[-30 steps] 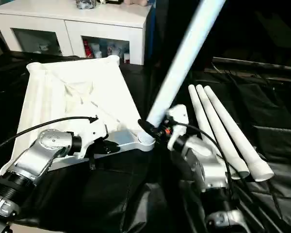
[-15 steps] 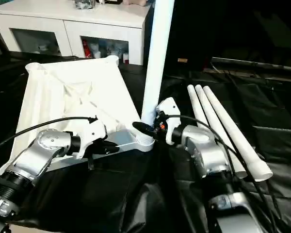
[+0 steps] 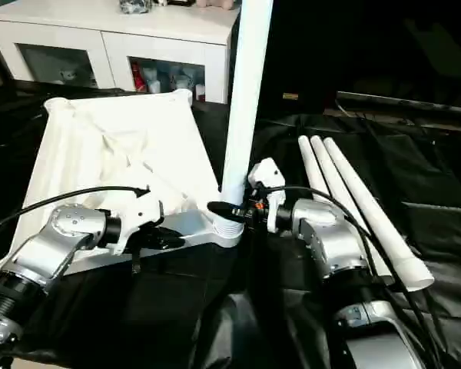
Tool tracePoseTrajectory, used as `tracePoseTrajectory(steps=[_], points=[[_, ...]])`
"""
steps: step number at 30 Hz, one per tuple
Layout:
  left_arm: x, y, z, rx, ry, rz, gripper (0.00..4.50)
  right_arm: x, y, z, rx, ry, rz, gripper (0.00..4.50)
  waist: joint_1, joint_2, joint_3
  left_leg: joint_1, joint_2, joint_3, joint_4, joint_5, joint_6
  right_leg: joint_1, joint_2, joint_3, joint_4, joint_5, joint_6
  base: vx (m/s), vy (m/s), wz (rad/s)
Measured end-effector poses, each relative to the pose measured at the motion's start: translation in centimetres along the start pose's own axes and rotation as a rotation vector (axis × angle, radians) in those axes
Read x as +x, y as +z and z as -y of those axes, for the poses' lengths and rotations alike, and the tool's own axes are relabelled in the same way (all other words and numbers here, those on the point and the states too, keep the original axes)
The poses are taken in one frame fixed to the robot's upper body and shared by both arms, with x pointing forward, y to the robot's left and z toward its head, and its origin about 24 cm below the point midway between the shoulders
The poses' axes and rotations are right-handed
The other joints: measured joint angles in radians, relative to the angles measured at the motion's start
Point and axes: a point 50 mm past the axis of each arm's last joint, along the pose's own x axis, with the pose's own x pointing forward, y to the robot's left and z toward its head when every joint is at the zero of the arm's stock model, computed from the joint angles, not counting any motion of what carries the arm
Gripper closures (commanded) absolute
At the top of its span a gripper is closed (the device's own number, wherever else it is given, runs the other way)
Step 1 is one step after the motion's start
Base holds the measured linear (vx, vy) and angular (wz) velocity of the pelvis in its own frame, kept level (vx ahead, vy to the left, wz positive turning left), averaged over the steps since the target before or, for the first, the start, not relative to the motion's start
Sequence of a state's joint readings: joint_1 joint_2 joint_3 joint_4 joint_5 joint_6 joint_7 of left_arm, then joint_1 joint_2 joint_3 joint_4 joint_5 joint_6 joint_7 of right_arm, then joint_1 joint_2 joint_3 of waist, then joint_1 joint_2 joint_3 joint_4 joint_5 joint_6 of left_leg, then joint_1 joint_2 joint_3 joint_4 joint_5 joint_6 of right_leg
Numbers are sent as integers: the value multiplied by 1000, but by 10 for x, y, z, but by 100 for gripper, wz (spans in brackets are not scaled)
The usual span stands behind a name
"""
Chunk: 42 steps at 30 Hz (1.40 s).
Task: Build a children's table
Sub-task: Insert table leg to table base
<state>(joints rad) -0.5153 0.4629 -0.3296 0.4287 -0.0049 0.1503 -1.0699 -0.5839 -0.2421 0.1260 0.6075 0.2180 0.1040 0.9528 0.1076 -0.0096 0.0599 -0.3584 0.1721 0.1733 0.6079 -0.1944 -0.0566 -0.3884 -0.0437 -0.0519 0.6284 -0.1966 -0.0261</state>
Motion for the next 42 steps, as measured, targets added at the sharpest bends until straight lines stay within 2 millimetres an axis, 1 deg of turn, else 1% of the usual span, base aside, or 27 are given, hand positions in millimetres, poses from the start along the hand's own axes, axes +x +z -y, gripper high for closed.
tracePoseTrajectory(steps=[1, 2, 3, 4, 5, 7, 9, 11, 13, 14, 16, 18, 21, 24, 28, 30, 32, 34, 39, 42], points=[[1, -1, -1, -7, 16, -5, 450, 3, -1, 0, 5, -24, -1, 260, -3, 0, 0, 4, 0, 0, 0, 0, 0, 3, 0, 0, 0, -2, 3, 0, 0, 0], [2, -2, -2, -24, 41, -13, 450, 9, -2, 1, 20, -69, 0, 260, -9, 0, 0, 10, 0, 0, -1, 0, 0, 7, 0, -1, -2, -2, 4, 0, 0, 0], [4, -1, -3, -29, 54, -18, 450, 10, -2, 3, 24, -97, 1, 261, -14, 0, 0, 10, 0, -1, -2, 0, 0, 8, -2, -3, -3, -3, 4, 0, 0, 0], [5, -1, -3, -49, 74, -18, 450, 14, -1, 4, 35, -132, 5, 261, -19, 0, 0, 10, 0, -1, -4, 0, 0, 8, -7, -10, -6, -3, 5, 0, 0, 0], [8, 0, -5, -80, 111, -19, 450, 19, -1, 7, 61, -205, 16, 261, -23, 0, 0, 10, 0, -1, -6, 0, 0, 7, -13, -20, -11, -3, 5, 0, 0, 0], [12, 3, -6, -122, 153, -24, 450, 27, 1, 10, 92, -294, 24, 261, -31, 1, 1, 9, 0, -6, -8, 0, 0, 7, -15, -30, -21, -3, 5, -23, 18, -10], [18, 7, -6, -166, 198, -33, 450, 35, 2, 13, 133, -386, 30, 261, -45, 2, 1, 9, 1, -11, -8, 0, 0, 9, -18, -43, -30, -3, 4, -38, 36, -19], [28, 15, -4, -235, 258, -42, 450, 44, 5, 16, 169, -484, 24, 261, -54, 3, 2, 8, 1, -13, -7, 0, 0, 9, -19, -45, -35, -2, 4, 0, 0, 0], [38, 22, -2, -296, 307, -44, 450, 49, 8, 20, 204, -577, 20, 261, -61, 3, 2, 9, 0, -13, -6, 0, 0, 9, -20, -47, -38, -2, 4, 0, 0, 0], [46, 27, 2, -329, 321, -32, 450, 51, 10, 23, 229, -636, 17, 261, -66, 3, 2, 9, 0, -13, -7, 0, 0, 9, -20, -48, -42, -2, 4, 0, 0, 0], [59, 35, 9, -357, 326, -13, 450, 50, 11, 27, 243, -704, 8, 261, -67, 4, 1, 8, 0, -13, -8, 0, 0, 9, -20, -48, -46, -2, 3, 0, 0, 0], [66, 40, 12, -371, 349, -6, 450, 52, 13, 28, 238, -740, -1, 261, -67, 4, 1, 8, 0, -12, -8, 0, 0, 9, -20, -48, -47, 2, -2, 0, 0, 0], [69, 42, 10, -377, 382, -11, 450, 56, 15, 28, 219, -763, -21, 261, -60, 3, 0, 9, 0, -12, -11, 0, 0, 8, -20, -48, -45, 5, -6, 0, 0, 0], [68, 41, 9, -378, 398, -16, 450, 59, 17, 26, 189, -759, -30, 261, -55, 5, -1, 10, 0, -11, -14, 0, 0, 7, -19, -48, -45, 6, -6, 0, 0, 0], [65, 39, 5, -379, 417, -23, 450, 61, 18, 24, 152, -744, -15, 261, -55, 5, -2, 10, 0, -11, -16, 0, 0, 6, -19, -48, -45, 7, -6, 0, 0, 0], [62, 38, 1, -364, 433, -30, 450, 63, 19, 22, 144, -717, 2, 261, -61, 5, -1, 10, 1, -10, -17, 0, 0, 5, -19, -48, -45, 8, -7, 0, 0, 0], [55, 33, -5, -338, 457, -39, 450, 69, 20, 16, 148, -650, 26, 261, -70, 5, -1, 9, 1, -11, -18, 0, 0, 4, -19, -48, -45, 8, -8, 0, 0, 0], [48, 28, -8, -298, 438, -43, 450, 72, 20, 10, 141, -573, 42, 261, -74, 5, -1, 9, 1, -12, -20, 0, 0, 4, -18, -49, -45, 8, -8, 0, 0, 0], [29, 18, -10, -240, 372, -38, 450, 66, 19, 9, 115, -446, 55, 261, -64, 5, -1, 10, 1, -12, -22, 0, -1, 3, -18, -49, -45, 16, -12, 0, 0, 0], [15, 11, -6, -214, 288, -25, 450, 55, 17, 14, 95, -377, 42, 261, -56, 4, -2, 10, 1, -10, -23, -1, -2, 4, -18, -47, -42, 22, -18, 0, 0, 0]])
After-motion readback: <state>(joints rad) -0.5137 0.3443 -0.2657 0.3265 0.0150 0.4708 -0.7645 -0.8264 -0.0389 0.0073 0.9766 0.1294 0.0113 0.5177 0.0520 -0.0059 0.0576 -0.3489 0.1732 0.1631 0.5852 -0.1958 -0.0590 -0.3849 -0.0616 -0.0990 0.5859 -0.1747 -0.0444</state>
